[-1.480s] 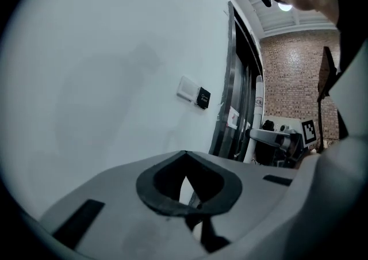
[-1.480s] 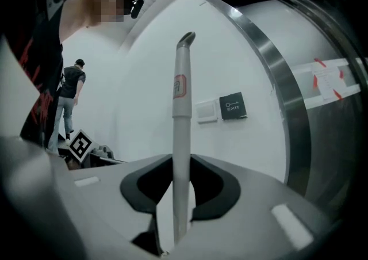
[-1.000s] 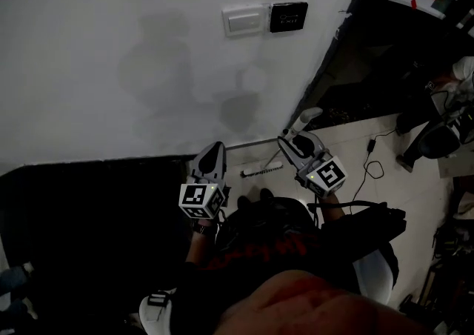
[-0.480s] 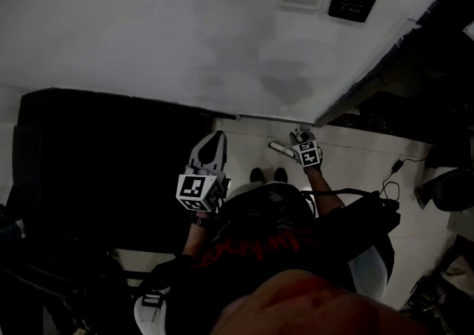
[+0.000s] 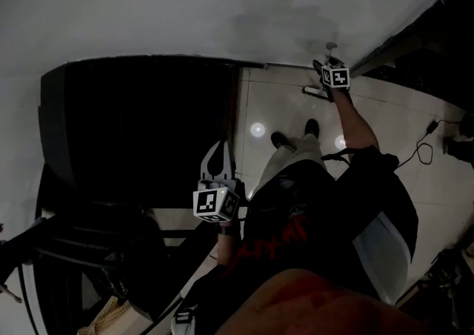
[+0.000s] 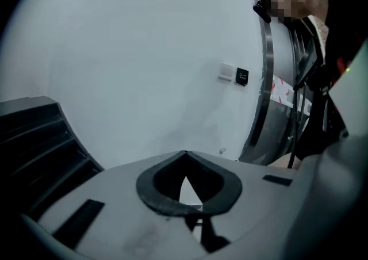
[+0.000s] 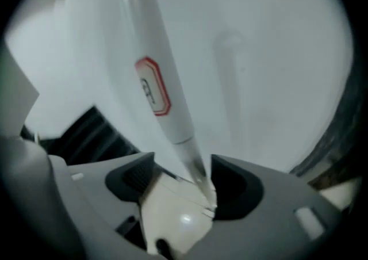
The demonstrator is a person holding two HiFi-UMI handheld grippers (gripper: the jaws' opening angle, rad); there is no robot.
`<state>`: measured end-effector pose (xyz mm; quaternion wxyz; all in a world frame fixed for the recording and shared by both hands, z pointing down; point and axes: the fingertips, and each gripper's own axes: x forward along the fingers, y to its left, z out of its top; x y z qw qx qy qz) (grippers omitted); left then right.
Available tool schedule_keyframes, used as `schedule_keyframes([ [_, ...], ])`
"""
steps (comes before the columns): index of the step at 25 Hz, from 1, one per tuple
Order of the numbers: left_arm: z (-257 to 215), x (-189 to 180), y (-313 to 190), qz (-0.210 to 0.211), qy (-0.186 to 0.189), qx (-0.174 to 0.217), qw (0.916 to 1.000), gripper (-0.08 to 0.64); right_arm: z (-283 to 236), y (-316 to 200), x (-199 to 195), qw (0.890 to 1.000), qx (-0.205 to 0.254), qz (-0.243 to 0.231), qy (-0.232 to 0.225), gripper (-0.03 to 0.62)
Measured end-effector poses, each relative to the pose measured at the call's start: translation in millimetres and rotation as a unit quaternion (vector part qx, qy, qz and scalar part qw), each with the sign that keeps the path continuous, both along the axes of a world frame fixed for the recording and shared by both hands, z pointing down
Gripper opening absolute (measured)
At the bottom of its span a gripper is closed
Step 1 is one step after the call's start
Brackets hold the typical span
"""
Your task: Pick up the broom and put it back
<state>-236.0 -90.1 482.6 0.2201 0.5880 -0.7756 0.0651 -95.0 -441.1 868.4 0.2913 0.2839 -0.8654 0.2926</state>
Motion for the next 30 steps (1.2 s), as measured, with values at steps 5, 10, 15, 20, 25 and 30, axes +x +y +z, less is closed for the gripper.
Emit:
schedule_keyframes([
  [5,2.0,11.1,21.3,0.017,0.008,0.021,0.9996,0.005,-35.5,3.7,35.7,0.981,-0.034,0.155,-0.115,0.331],
  [10,3.0,28.5,45.8,0.084,-0.001,0.026,0.9961,0.006,-80.2,116.2,66.0,0.979,-0.014,0.140,-0.146,0.064],
  [15,17.0,45.4,93.9,0.161,0.017,0.050,0.9856,0.005,-165.4,238.3,75.7,0.980,0.072,0.100,-0.158,0.000],
  [20,24.6,64.6,174.1,0.227,0.038,0.063,0.9710,0.005,-254.0,366.9,90.6,0.968,0.170,0.117,-0.140,0.000],
  [25,-9.6,84.4,226.7,0.248,0.069,0.088,0.9622,0.005,-336.0,445.1,107.9,0.959,0.241,0.115,-0.089,0.000],
  [30,-19.3,88.2,238.8,0.305,0.085,0.086,0.9449,0.005,-370.3,489.3,119.3,0.948,0.275,0.144,-0.067,0.000],
])
